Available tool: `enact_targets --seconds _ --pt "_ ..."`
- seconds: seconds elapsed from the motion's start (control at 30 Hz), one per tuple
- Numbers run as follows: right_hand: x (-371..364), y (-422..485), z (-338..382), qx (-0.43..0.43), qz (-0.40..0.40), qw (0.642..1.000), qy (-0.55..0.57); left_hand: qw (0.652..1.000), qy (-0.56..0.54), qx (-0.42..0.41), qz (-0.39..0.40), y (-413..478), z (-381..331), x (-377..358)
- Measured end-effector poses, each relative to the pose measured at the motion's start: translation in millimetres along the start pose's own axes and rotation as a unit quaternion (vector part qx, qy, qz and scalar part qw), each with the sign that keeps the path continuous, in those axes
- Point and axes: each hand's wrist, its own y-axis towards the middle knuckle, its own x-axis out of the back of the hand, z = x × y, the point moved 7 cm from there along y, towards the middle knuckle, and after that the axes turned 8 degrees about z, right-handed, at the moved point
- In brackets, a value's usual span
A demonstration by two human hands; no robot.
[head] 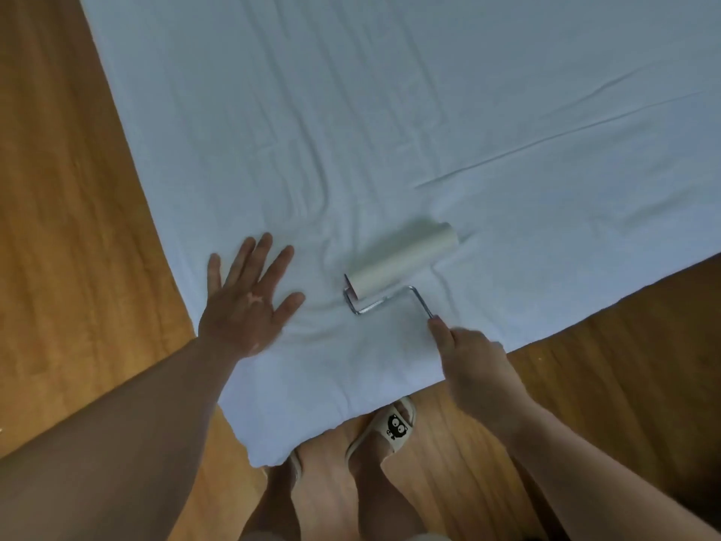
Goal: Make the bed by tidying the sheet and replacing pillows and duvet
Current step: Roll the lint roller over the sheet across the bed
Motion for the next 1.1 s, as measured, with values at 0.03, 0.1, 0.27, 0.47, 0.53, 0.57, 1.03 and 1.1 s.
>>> enact_targets --seconds 0.03,0.1,0.27,0.47,0.53,0.57,1.03,1.1 --pt "-16 -18 -17 -0.030 0.014 0.999 0.013 1.000 -0.008 0.019 0.003 -3 6 -2" --pt "-51 -50 -23 -0.059 0.085 0.993 0.063 0.998 -0.022 0.050 0.001 -6 11 -4" --pt "-62 -33 40 0.027 0.090 0.994 -0.064 0.981 -0.111 0.156 -0.033 -12 23 -9" --pt "-15 70 156 0.070 0.041 0.991 -0.103 0.974 -0.170 0.146 -0.036 -2 55 -4" --pt "-26 56 148 0.044 0.047 0.991 -0.120 0.982 -0.153 0.108 -0.029 2 68 0" --pt "-33 39 143 0.044 0.048 0.990 -0.127 0.985 -0.145 0.088 -0.030 3 74 2" --pt "50 124 251 -0.156 -0.006 0.975 0.161 0.997 -0.051 -0.014 0.056 58 165 31" --pt "43 119 251 -0.151 0.000 0.982 0.116 0.995 -0.045 -0.034 0.079 59 169 36"
